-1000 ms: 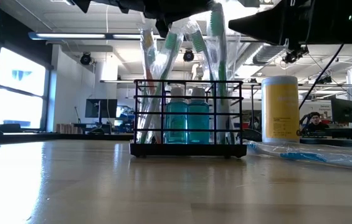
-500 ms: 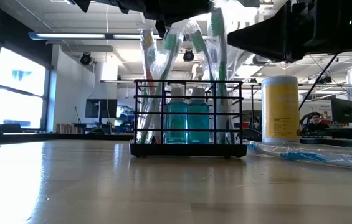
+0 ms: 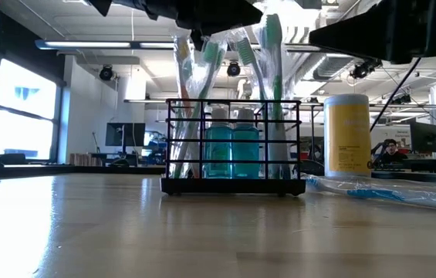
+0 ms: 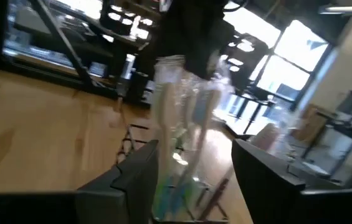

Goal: Pick & Place toothbrushing station
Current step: Put the top blue toothbrush into the wire organizer, then put the blue toothbrush into the wire organizer

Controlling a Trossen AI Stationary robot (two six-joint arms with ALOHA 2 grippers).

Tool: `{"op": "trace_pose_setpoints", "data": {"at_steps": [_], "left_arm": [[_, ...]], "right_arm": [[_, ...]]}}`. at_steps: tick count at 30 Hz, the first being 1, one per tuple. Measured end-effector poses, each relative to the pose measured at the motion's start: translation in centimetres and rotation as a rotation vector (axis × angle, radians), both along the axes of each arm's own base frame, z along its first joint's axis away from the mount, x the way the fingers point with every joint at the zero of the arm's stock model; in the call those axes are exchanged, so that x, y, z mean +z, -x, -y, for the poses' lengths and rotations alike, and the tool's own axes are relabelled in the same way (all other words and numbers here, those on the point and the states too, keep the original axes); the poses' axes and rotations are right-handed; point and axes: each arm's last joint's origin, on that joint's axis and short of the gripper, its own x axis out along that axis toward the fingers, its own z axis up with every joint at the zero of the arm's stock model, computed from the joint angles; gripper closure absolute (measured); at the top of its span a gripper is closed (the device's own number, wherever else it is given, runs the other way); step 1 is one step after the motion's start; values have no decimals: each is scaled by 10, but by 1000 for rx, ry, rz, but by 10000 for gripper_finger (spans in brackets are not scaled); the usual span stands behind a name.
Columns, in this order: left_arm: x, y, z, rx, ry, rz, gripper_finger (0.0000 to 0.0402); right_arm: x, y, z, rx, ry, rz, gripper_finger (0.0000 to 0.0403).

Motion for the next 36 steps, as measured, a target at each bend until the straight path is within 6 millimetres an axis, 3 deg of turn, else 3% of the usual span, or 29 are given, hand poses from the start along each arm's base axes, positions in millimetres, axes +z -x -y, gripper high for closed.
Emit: {"op": "trace_pose_setpoints", "data": {"at_steps": [14, 29, 36], "left_arm": [[-19, -8, 3, -38, 24, -62, 389], [-16, -7, 3, -34, 25, -60, 245], [-4, 1, 1, -33, 27, -46, 224]], "right_arm": [[4, 9, -7, -84, 34, 1, 247], [4, 16, -12, -127, 23, -4, 251], [4, 19, -16, -134, 11, -2, 251]]}}
